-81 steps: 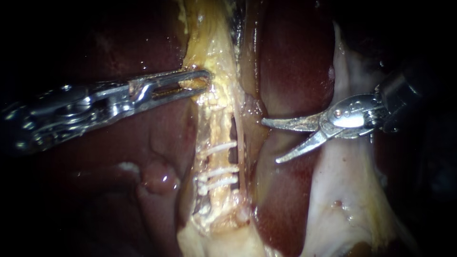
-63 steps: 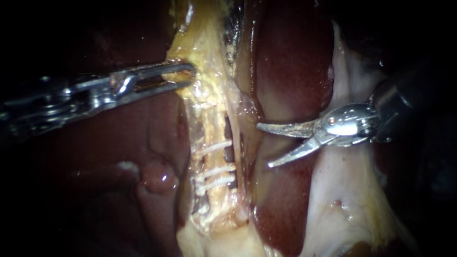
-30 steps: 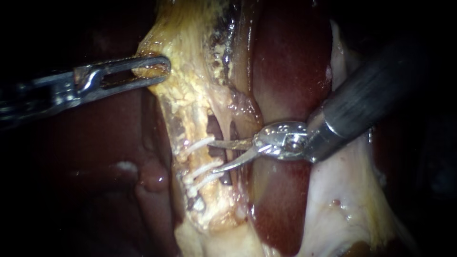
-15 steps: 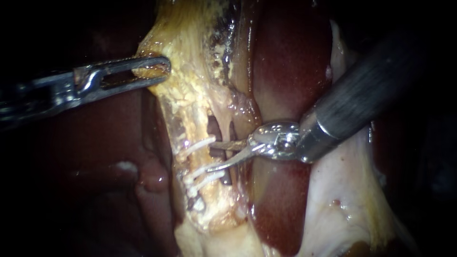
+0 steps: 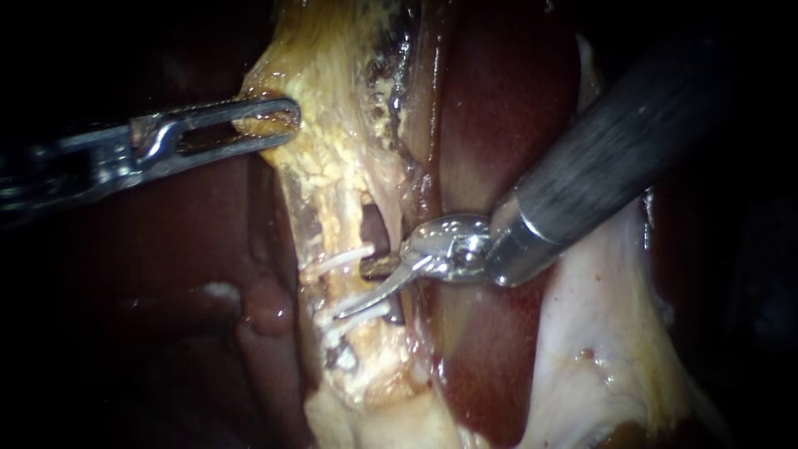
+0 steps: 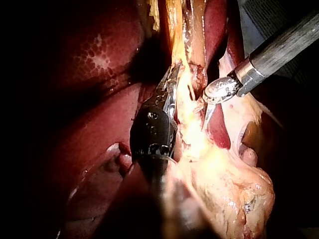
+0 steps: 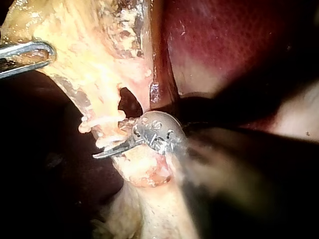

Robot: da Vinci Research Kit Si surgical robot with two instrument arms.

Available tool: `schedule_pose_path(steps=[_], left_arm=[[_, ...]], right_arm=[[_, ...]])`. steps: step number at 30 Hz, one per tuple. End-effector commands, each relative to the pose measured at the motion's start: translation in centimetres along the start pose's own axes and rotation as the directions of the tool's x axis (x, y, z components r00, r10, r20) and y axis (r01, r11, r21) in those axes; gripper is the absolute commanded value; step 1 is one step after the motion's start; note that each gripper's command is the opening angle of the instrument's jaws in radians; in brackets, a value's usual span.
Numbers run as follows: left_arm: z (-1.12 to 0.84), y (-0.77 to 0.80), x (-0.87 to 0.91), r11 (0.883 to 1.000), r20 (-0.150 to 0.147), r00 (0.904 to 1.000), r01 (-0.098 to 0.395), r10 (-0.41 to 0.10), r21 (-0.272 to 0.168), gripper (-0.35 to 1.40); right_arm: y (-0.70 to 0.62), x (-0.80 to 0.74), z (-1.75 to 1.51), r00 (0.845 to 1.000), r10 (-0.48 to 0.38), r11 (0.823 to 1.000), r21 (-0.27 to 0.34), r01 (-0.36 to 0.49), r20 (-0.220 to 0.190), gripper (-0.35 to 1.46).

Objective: Go to the cutting position left tube

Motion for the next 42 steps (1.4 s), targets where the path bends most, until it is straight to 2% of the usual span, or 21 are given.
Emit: schedule_pose_path(steps=[1,5,9,24,31,42], left_arm=[[0.0,0.0,0.0,1.0,0.0,1.0,0.0,0.0,-0.001,-0.35],[0.01,0.0,0.0,1.0,0.0,1.0,0.0,0.0,-0.001,-0.35],[0.02,0.0,0.0,1.0,0.0,1.0,0.0,0.0,-0.001,-0.35],[0.03,0.1,-0.02,1.0,-0.002,1.0,-0.001,0.001,0.002,-0.35],[0.05,0.16,-0.02,1.0,-0.002,1.0,-0.001,0.001,0.003,-0.35],[0.08,0.14,-0.02,1.0,-0.001,1.0,-0.001,0.001,0.001,-0.35]], right_arm=[[0.01,0.01,0.01,1.0,-0.003,1.0,0.004,0.003,-0.007,1.28],[0.01,0.01,0.06,1.0,-0.017,1.0,0.019,0.018,-0.009,1.28],[-0.01,0.02,0.09,0.999,-0.028,0.998,0.048,0.03,-0.045,1.25],[-0.14,-0.01,-0.01,0.997,-0.033,0.996,0.083,0.038,-0.065,1.2],[-0.15,0.03,0.01,0.994,-0.041,0.994,0.097,0.05,-0.098,1.18],[-0.1,0.14,0.17,0.992,-0.04,0.992,0.116,0.054,-0.119,1.14]])
